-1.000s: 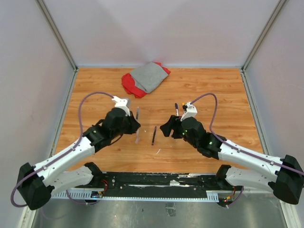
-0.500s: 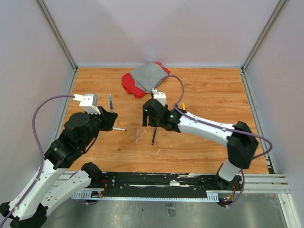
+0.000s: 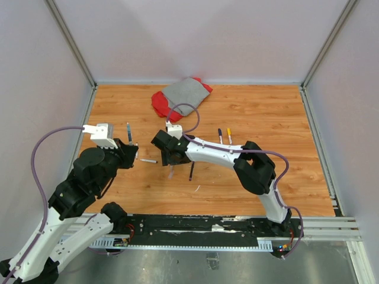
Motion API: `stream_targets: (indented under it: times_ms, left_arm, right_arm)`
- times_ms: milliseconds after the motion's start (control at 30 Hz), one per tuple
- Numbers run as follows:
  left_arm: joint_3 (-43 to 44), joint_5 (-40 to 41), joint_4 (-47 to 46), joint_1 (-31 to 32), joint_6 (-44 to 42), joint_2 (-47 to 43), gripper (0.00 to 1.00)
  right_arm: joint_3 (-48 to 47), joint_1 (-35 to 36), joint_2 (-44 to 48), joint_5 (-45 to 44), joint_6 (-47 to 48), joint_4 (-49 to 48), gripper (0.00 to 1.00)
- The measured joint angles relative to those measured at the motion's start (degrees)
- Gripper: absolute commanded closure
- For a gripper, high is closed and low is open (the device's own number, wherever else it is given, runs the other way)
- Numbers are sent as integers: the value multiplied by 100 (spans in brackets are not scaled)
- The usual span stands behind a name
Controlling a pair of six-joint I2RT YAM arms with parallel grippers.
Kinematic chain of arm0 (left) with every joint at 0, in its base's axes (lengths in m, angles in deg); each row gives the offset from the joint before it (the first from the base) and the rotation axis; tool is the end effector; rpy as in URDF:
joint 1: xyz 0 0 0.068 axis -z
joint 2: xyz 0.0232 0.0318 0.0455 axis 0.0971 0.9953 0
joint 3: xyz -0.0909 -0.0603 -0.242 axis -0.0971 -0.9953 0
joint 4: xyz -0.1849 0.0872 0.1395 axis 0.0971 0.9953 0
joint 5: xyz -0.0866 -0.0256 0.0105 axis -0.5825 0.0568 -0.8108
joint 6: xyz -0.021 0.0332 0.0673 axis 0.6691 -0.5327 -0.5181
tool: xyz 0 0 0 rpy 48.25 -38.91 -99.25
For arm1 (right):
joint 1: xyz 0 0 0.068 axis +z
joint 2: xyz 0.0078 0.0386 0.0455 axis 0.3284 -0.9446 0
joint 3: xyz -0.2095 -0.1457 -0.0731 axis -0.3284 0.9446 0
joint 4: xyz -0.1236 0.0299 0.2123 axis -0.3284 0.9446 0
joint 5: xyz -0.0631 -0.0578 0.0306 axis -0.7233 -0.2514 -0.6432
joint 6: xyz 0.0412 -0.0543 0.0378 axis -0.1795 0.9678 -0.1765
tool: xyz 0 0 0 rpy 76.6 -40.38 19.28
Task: Insert the pens into the pen caps
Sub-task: Pick up the pen cap from the center of the board.
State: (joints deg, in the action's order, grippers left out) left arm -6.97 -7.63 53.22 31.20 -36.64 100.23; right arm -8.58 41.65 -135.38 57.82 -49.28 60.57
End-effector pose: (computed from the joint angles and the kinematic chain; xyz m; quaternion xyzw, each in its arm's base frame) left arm 0.1084 -0.0524 0.3442 -0.0211 0.7943 -0.1819 0.5793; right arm 0.2389 0.3838 0.1812 -0.0464 0.9467 0.1382 0.2873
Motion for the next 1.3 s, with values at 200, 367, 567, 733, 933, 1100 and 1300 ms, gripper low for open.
stream_targets:
  times_ms: [200, 367, 567, 733, 933, 1100, 1300]
  left_arm:
    - [-76, 111, 22, 0, 22, -247, 100]
    - [-116, 107, 22, 0, 22, -243, 99]
    - [-120, 103, 20, 0, 22, -245, 100]
    - [-120, 83, 20, 0, 22, -245, 100]
    - [-120, 83, 20, 0, 22, -245, 99]
    - [-133, 83, 11, 0, 22, -247, 100]
    - [-212, 74, -24, 0, 22, -238, 99]
  right_arm:
    - [-321, 26, -444, 223, -90, 201, 44]
    - [-553, 28, -627, 302, -118, 240, 49]
    - [-675, 31, -723, 302, -140, 328, 57]
    - [-697, 31, -833, 315, -153, 385, 59]
    - [-697, 31, -894, 326, -160, 413, 70]
    - [-763, 31, -940, 326, -157, 444, 79]
    - [-754, 31, -940, 350, 13, 302, 88]
